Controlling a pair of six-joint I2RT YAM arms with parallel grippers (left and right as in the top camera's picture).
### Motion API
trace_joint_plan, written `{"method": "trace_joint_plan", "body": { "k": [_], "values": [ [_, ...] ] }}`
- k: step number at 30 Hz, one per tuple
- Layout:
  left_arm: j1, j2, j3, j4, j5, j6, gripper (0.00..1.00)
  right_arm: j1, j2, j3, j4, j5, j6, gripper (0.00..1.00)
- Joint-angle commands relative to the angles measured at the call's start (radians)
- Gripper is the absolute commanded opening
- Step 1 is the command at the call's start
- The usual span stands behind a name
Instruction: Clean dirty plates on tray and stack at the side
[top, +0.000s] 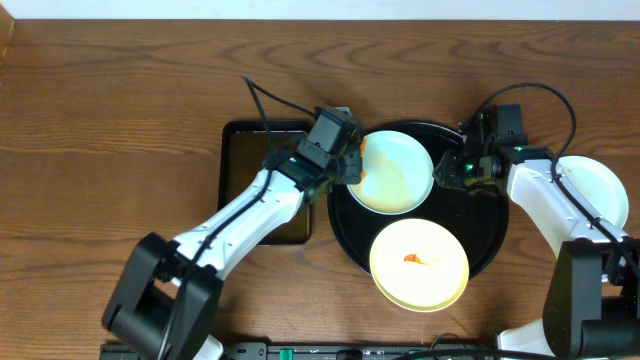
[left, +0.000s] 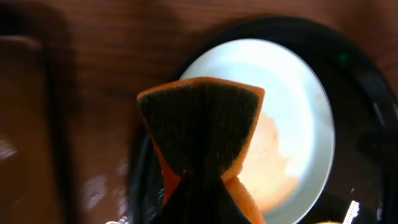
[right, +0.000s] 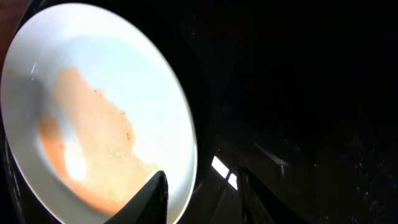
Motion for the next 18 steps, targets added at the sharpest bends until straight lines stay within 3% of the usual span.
{"method": "trace_joint_plan", "body": {
  "k": [1, 4, 10, 18],
  "values": [
    [0.038, -0.045, -0.002, -0.073, -0.093, 0.043, 0.08, 0.017, 0.003, 0.012, 0.013, -0.018, -0.043, 0.36],
    [0.08, -0.06, -0.002, -0.156, -0.18, 0.044, 0.08, 0.024, 0.013, 0.012, 0.032, -0.018, -0.042, 0.36],
    [0.163, -0.054, -0.004, -0.248, -0.184, 0.044, 0.08, 0.054, 0.068, 0.011, 0.055, -0.018, -0.042, 0.33],
    [0.184, -0.052, -0.004, -0.279, -0.184, 0.047, 0.08, 0.062, 0.167, 0.011, 0.099, -0.018, -0.001, 0.21]
  ]
}}
